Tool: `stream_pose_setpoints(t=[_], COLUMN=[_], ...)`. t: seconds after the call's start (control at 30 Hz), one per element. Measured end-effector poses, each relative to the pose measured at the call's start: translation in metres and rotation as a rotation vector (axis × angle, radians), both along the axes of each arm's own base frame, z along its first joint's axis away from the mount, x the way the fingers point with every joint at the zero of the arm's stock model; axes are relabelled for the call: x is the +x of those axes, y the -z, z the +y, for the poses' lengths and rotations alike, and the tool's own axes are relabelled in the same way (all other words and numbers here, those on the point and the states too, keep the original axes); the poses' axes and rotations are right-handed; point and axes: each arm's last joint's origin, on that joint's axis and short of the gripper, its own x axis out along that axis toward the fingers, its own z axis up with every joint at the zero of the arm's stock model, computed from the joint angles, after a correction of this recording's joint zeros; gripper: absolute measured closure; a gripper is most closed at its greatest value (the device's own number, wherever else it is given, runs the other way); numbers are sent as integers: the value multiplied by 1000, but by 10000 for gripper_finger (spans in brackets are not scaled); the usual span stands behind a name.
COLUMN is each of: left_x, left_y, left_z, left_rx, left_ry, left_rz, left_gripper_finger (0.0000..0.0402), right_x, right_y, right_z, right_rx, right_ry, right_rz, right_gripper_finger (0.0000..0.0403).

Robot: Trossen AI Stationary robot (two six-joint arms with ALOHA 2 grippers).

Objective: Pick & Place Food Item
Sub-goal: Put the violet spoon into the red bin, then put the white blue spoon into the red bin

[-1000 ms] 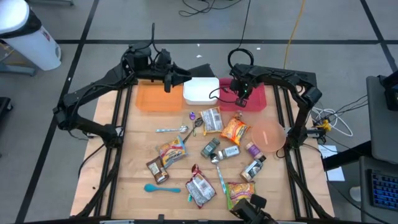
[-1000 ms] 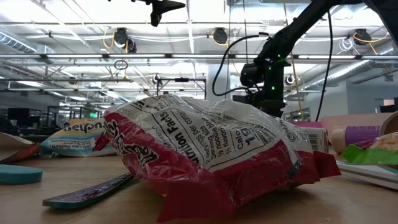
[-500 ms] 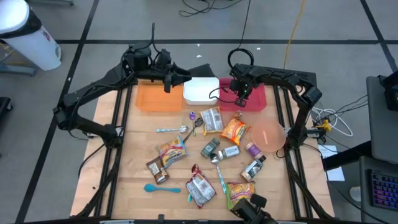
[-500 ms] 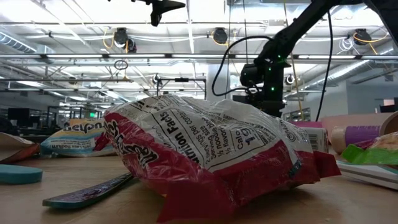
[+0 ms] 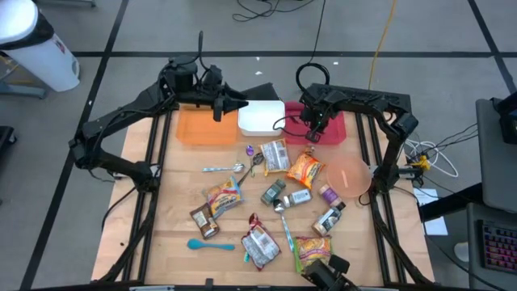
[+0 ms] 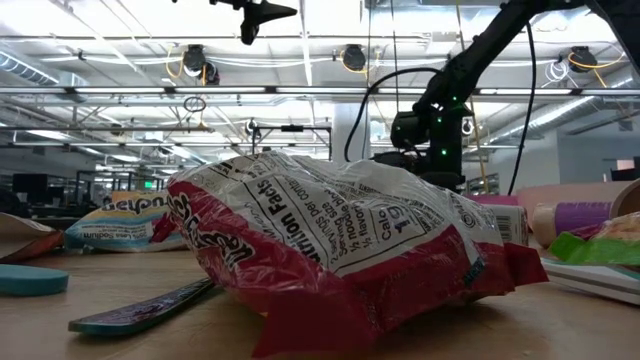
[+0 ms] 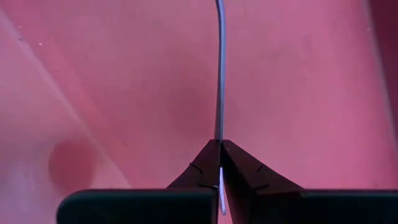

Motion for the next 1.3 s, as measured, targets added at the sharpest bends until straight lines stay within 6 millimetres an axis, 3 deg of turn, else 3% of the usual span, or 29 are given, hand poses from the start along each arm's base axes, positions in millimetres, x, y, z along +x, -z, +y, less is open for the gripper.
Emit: stream_pose_setpoints(t=[0.73, 1.3], left_x=[6, 6], left_y=[1, 1], left_z=[-11, -11], left_rx=[1, -5], left_ry=[41, 40], left_rz=[9, 8], left_gripper_finger=[218, 218], right_x=[3, 3], right_y=[-1, -1], right_z=[-3, -3], right_rx=[-29, -30], right_ry=[-3, 17], right_rz=[-29, -35], right_gripper_finger=[398, 294])
